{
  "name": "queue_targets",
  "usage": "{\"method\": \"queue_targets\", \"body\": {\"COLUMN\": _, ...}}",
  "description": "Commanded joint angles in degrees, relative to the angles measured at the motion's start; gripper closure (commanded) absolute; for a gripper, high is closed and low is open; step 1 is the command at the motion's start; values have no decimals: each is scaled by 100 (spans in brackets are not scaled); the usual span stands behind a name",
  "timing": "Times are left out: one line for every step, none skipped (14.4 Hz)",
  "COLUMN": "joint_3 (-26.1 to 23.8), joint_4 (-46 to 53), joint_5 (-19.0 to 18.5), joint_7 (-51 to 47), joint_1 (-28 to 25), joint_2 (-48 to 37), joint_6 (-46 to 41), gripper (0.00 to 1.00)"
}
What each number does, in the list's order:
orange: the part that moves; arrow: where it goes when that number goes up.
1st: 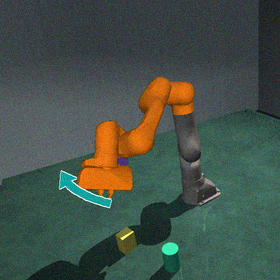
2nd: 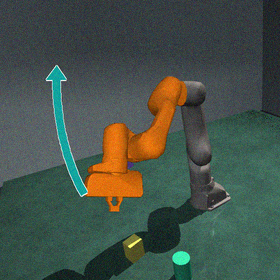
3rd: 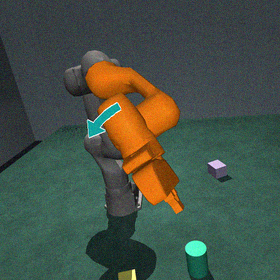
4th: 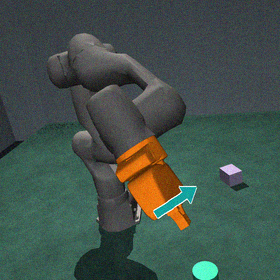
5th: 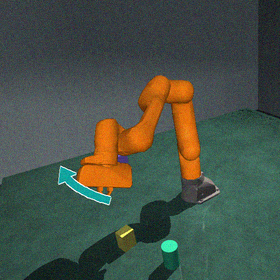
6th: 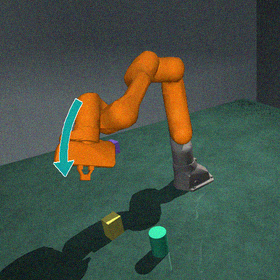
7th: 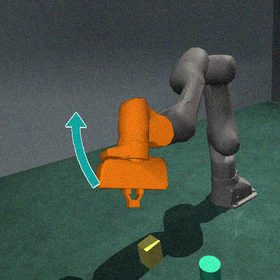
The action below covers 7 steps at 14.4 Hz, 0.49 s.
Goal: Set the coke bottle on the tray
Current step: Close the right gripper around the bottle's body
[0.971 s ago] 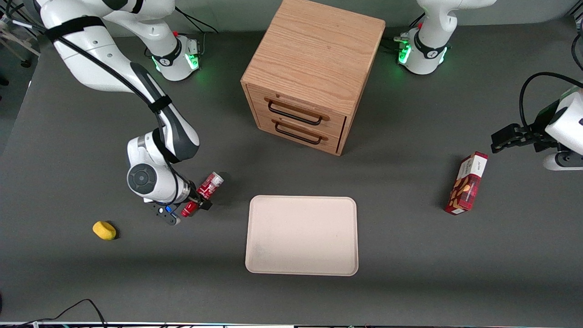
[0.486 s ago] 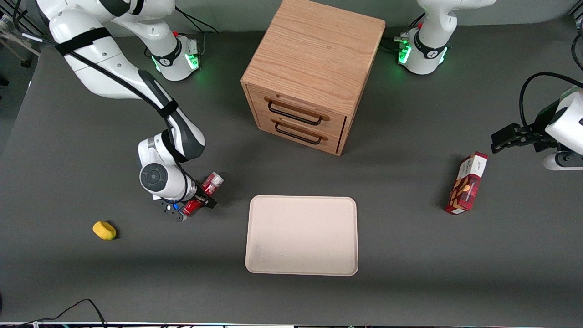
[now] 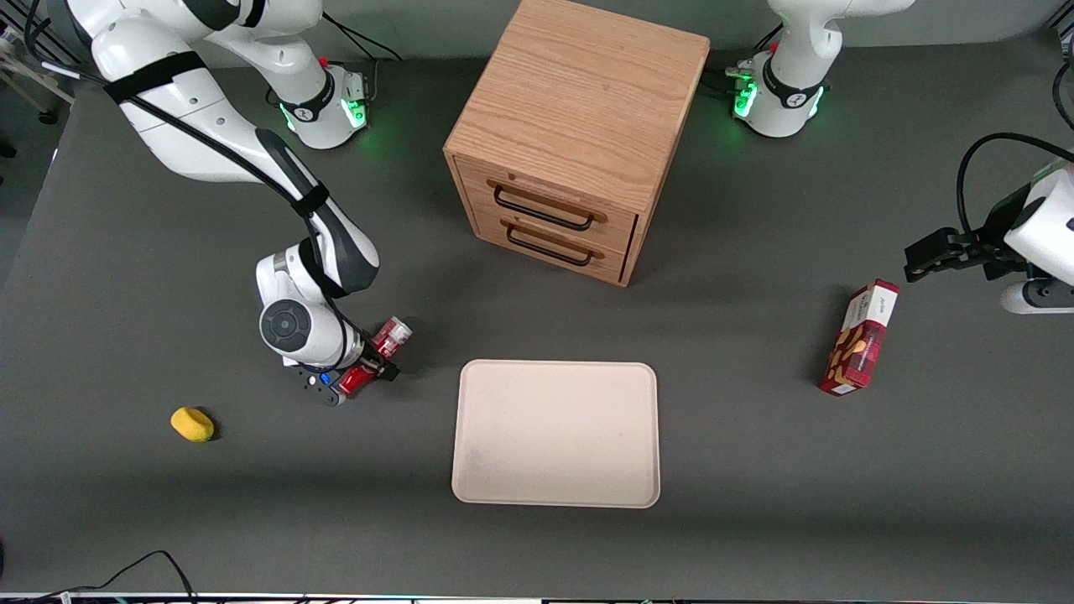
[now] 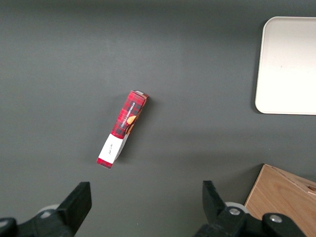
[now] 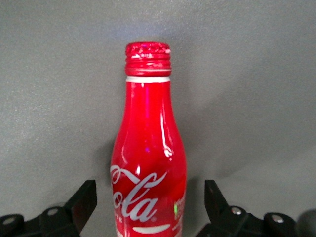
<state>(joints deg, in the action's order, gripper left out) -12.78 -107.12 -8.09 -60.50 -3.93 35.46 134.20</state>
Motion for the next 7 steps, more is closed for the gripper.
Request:
{"method": "queue_targets", "body": {"joint_3": -23, "joint_4": -125, "joint_5": -149, "joint_7": -164, "joint_1": -11, "joint_2": -101, "joint_6": 106, "gripper": 100}}
{"method": "queue_targets", "body": {"joint_3": -23, "joint_4": -134, "joint_5": -149, "joint_7": -164, "joint_1": -11, "joint_2": -101, "joint_6": 106, "gripper": 100}}
{"method": "queue_targets", "body": {"joint_3": -23, "joint_4": -134, "joint_5": -149, "joint_7": -155, "joint_1": -37, "joint_2": -118, "joint_6": 98, "gripper": 100}}
{"method": "queue_targets", "body": {"joint_3": -23, "joint_4": -125, "joint_5": -149, "joint_7": -147, "joint_1": -37, "joint_2": -127, "joint_6": 89, "gripper": 100}}
{"method": "queue_targets", "body": {"joint_3": -23, "joint_4": -125, "joint_5": -175, "joint_7": -129, "joint_1": -29, "joint_2": -153, "joint_6": 63, "gripper": 100}}
{"method": "queue_targets", "body": {"joint_3": -32, "joint_4": -117, "joint_5": -175, "joint_7": -120, "joint_1": -37, "joint_2": -206, "joint_6": 10, "gripper": 100}}
{"method": "queue_targets", "body": {"joint_3": -32, "joint_4": -99, "joint_5": -184, "joint_7": -112, "joint_1": -29, "joint_2": -285, "joint_6": -95, "gripper": 100}}
